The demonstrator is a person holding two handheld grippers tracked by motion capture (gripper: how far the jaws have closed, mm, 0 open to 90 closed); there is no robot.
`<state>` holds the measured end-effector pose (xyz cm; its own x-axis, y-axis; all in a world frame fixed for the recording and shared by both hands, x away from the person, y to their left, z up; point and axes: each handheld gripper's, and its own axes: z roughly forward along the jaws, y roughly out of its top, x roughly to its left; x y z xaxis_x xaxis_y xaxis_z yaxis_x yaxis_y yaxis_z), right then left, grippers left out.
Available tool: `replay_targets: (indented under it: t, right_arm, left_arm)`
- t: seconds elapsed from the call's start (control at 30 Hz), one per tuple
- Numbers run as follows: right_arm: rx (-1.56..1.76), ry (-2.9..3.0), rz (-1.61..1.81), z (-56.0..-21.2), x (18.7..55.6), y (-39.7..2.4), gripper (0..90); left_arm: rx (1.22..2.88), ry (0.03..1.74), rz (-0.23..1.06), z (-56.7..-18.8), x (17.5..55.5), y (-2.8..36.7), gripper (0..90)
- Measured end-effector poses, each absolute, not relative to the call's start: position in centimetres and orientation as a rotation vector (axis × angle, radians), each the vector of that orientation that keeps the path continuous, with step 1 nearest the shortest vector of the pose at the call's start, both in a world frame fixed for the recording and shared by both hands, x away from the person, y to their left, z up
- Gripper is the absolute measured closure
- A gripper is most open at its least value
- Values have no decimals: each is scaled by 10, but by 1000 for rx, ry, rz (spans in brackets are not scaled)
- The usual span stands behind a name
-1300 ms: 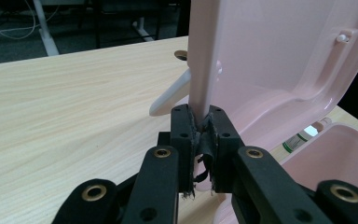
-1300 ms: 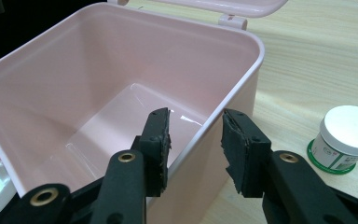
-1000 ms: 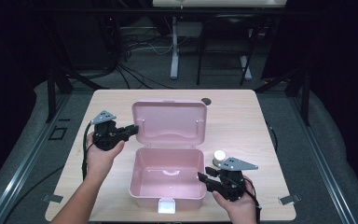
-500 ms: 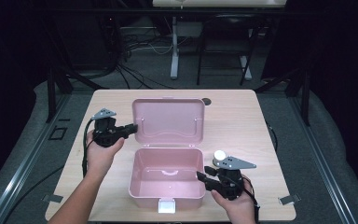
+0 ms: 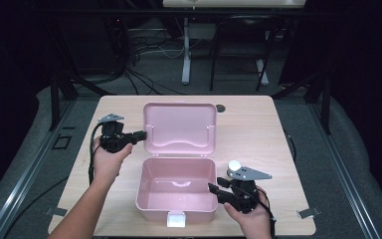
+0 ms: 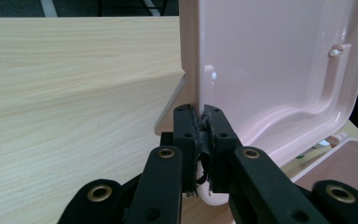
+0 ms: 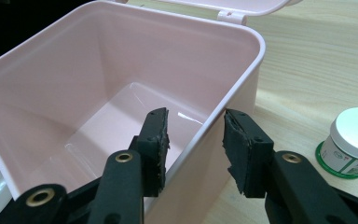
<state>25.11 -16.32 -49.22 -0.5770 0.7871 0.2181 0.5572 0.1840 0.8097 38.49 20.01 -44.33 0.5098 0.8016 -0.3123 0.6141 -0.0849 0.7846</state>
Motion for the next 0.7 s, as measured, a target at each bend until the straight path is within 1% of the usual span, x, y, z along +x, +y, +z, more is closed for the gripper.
replay_targets:
  t: [0.7]
  right_arm:
    - [1301, 2211, 1342, -492, 250, -162, 601]
  left_arm:
    - [1770, 1250, 164, -449, 398, 201, 858]
